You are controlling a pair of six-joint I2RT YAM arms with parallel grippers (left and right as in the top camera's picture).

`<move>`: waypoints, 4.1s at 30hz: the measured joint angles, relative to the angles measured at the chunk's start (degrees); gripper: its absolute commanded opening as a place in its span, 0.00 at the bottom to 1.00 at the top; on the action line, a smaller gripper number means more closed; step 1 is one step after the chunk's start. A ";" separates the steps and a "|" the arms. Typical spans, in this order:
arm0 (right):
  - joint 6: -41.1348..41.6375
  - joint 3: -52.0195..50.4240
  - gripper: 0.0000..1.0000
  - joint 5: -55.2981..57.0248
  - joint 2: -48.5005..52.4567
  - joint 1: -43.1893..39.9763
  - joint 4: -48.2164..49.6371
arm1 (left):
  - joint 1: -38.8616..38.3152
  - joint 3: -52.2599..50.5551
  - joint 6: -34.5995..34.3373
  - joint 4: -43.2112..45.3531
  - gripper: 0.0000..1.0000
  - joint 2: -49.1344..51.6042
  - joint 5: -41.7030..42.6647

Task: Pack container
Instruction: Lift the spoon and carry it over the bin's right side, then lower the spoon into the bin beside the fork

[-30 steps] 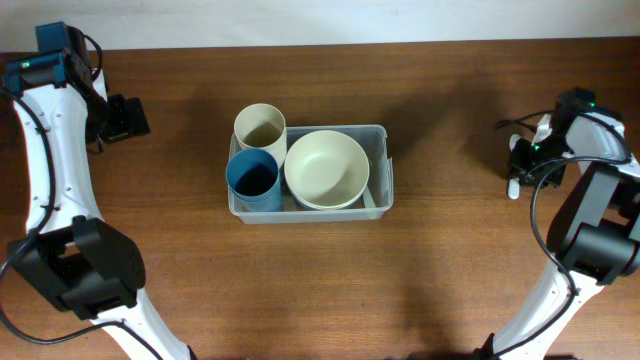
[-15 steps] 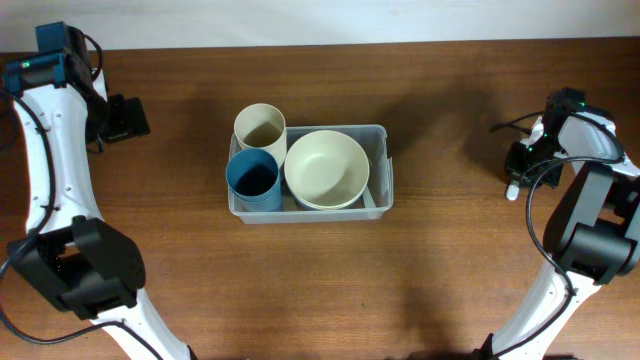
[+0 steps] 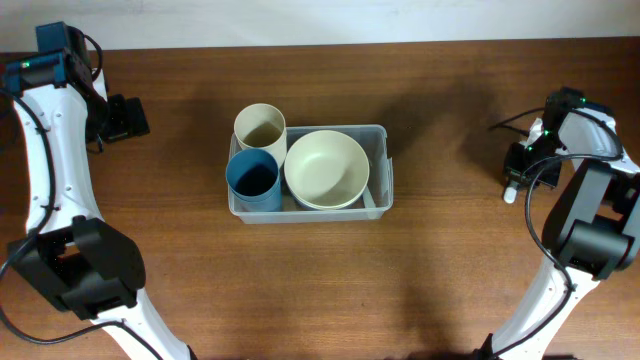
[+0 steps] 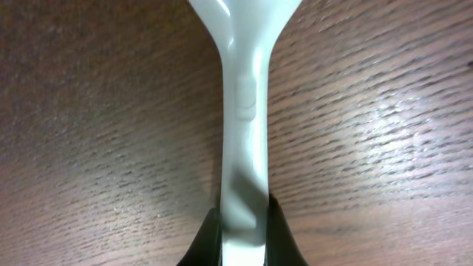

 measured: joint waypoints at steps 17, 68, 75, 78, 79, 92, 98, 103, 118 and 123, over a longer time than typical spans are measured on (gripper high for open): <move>-6.62 10.64 0.07 -13.99 4.24 0.09 -8.55 | 0.00 0.00 0.00 0.02 1.00 0.00 0.00; -37.46 23.37 0.07 -56.19 1.84 17.64 -33.73 | 0.00 0.00 0.00 0.02 1.00 0.00 -0.02; -35.28 23.39 0.08 -50.86 -9.38 17.70 -33.75 | 0.00 0.00 0.00 0.00 1.00 0.00 -0.02; -34.40 23.37 0.08 -48.57 -12.66 18.27 -33.73 | 0.00 0.00 0.00 0.00 1.00 0.00 0.00; -34.29 23.34 0.08 -47.95 -13.00 18.78 -33.73 | 0.00 0.00 0.00 0.02 1.00 0.00 0.00; -29.07 4.39 0.08 -45.16 -13.14 22.67 -17.35 | 0.00 0.00 0.00 0.00 1.00 0.00 -0.02; -27.45 -3.19 0.11 -45.13 -13.11 24.28 -13.07 | 0.00 0.00 0.00 0.02 1.00 0.00 -0.02; -25.92 -4.33 0.11 -45.05 -13.11 27.74 -10.08 | 0.00 0.00 0.00 0.00 1.00 0.00 0.00; -20.63 -4.35 0.12 -41.62 -13.11 28.81 -6.54 | 0.00 0.00 0.00 0.00 1.00 0.00 -0.02; -19.28 -4.35 0.11 -39.78 -13.11 28.81 -5.95 | 0.00 0.00 0.00 0.02 1.00 0.00 -0.02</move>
